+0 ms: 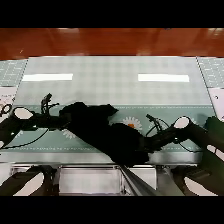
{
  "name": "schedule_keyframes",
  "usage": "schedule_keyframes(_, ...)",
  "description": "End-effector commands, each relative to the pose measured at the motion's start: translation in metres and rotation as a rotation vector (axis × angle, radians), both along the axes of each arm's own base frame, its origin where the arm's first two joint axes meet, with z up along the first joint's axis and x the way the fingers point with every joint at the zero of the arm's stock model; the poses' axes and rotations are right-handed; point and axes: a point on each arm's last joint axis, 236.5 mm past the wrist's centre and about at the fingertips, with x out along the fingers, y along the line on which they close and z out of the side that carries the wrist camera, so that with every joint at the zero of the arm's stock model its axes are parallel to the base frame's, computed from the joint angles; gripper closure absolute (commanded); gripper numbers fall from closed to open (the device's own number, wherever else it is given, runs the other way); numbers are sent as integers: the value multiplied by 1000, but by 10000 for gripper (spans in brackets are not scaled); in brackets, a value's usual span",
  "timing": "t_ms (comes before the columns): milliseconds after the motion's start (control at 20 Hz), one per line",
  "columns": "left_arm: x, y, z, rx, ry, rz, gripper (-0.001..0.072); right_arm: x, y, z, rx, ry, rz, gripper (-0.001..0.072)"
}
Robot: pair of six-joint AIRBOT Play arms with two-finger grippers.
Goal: Fold the shirts.
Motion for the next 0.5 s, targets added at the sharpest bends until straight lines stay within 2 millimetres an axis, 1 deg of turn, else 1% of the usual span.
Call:
schedule_keyframes(0, 4, 0, 4, -1, -14, -1, 685, 17, 21, 13, 77, -81, 9, 682)
schedule_keyframes(50, 10, 0, 12, 0, -41, -1, 685, 29, 21, 25, 76, -140, 31, 682)
schedule_keyframes(100, 20, 0, 24, 1, -82, -1, 685, 45, 17, 38, 53, -198, 39, 683)
schedule_keyframes(150, 34, 0, 44, -1, -143, -1, 685, 67, 11, 56, 29, -267, 38, 683)
schedule_keyframes(200, 51, -1, 70, -9, -218, 5, 685, 96, 0, 82, 1, -361, 28, 683)
schedule_keyframes(250, 72, 0, 106, -28, -312, 26, 685, 126, -14, 111, -31, -456, 3, 683)
schedule_keyframes(300, 92, 3, 147, -50, -410, 53, 685, 160, -33, 148, -70, -564, -37, 683)
schedule_keyframes(350, 111, 9, 196, -66, -525, 82, 685, 190, -55, 191, -106, -674, -82, 683)
schedule_keyframes(400, 123, 18, 244, -67, -635, 104, 685, 214, -75, 236, -138, -787, -133, 683)
schedule_keyframes(450, 130, 29, 296, -51, -756, 122, 685, 231, -93, 286, -165, -907, -180, 683)
